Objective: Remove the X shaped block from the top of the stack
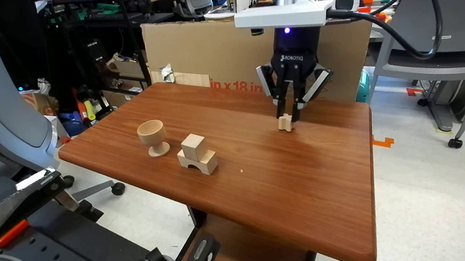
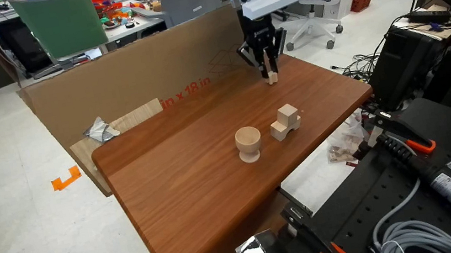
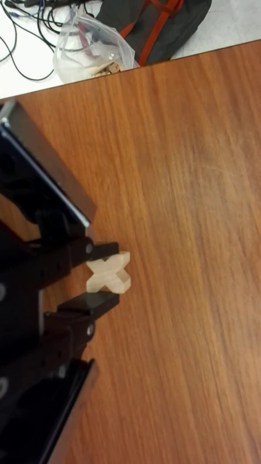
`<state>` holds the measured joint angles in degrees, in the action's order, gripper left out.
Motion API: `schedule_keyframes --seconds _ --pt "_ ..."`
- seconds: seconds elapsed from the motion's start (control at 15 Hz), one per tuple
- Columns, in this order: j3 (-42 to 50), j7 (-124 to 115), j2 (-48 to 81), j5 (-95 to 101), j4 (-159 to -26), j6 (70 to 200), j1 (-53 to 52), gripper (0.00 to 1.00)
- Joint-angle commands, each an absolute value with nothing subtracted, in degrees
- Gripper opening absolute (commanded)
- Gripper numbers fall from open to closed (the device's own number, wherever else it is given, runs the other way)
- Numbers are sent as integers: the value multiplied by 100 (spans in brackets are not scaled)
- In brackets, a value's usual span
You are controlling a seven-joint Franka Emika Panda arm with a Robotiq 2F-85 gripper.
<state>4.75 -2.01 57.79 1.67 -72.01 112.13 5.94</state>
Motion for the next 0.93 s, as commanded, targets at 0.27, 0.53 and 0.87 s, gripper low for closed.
schedule_keyframes --seconds 0.27,0.53,0.87 --pt "440 -84 4924 194 -8032 11556 539 76" --pt "382 117 3967 134 -9030 12084 612 100" --pt "407 402 2688 122 -10352 12208 687 100"
